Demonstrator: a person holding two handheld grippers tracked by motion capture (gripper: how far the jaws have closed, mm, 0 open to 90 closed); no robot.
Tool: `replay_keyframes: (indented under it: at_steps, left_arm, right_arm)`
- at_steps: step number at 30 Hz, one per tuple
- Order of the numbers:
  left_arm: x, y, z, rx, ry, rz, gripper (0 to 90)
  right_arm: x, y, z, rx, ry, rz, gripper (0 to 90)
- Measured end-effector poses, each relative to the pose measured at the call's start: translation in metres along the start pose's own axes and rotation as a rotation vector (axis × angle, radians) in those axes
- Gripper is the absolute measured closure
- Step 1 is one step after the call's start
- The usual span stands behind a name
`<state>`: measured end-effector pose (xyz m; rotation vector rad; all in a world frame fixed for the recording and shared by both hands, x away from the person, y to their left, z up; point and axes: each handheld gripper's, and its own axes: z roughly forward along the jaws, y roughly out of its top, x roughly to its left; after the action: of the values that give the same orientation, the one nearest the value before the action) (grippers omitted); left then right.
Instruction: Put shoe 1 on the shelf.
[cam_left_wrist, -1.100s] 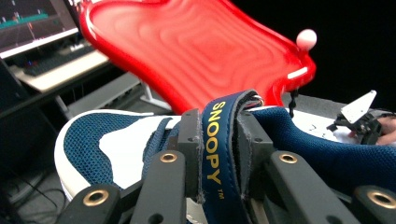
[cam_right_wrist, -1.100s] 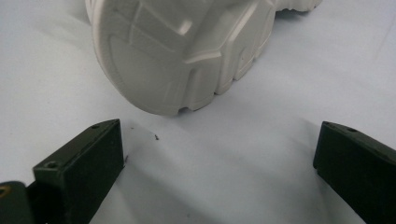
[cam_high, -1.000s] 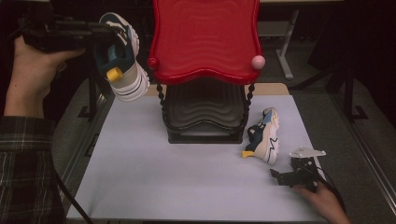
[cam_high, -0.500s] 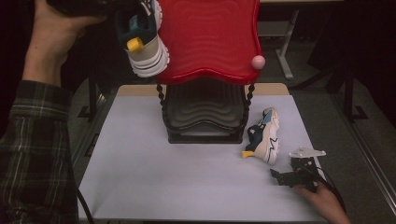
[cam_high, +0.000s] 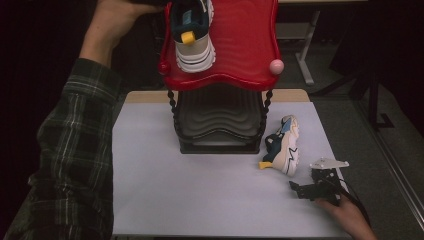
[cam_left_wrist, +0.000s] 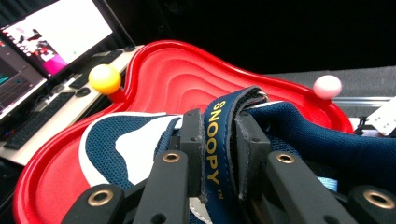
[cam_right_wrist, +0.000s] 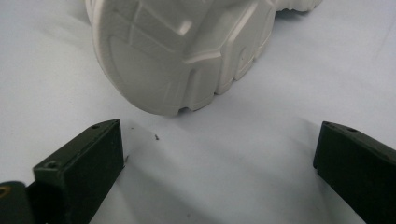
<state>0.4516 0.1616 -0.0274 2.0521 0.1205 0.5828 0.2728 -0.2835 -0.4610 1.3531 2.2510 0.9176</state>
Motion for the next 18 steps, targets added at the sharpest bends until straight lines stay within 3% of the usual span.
replay_keyframes:
  at_steps: [2,4,10,18]
  left_arm:
    - [0.001,0.001,0.005,0.006,-0.005,0.007,76.2]
    - [0.004,0.005,0.017,0.015,-0.006,0.040,76.3]
    - [0.010,0.013,0.030,0.031,0.010,0.110,76.7]
    - [0.008,0.006,0.043,0.028,0.008,0.144,76.8]
  right_arm:
    - [0.000,0.000,0.000,0.000,0.001,0.000,1.1]
    - [0.000,0.000,0.000,-0.001,0.000,0.001,1.1]
    - [0.000,0.000,0.000,-0.004,0.000,0.002,1.0]
    - [0.000,0.000,0.000,-0.004,0.001,0.002,1.1]
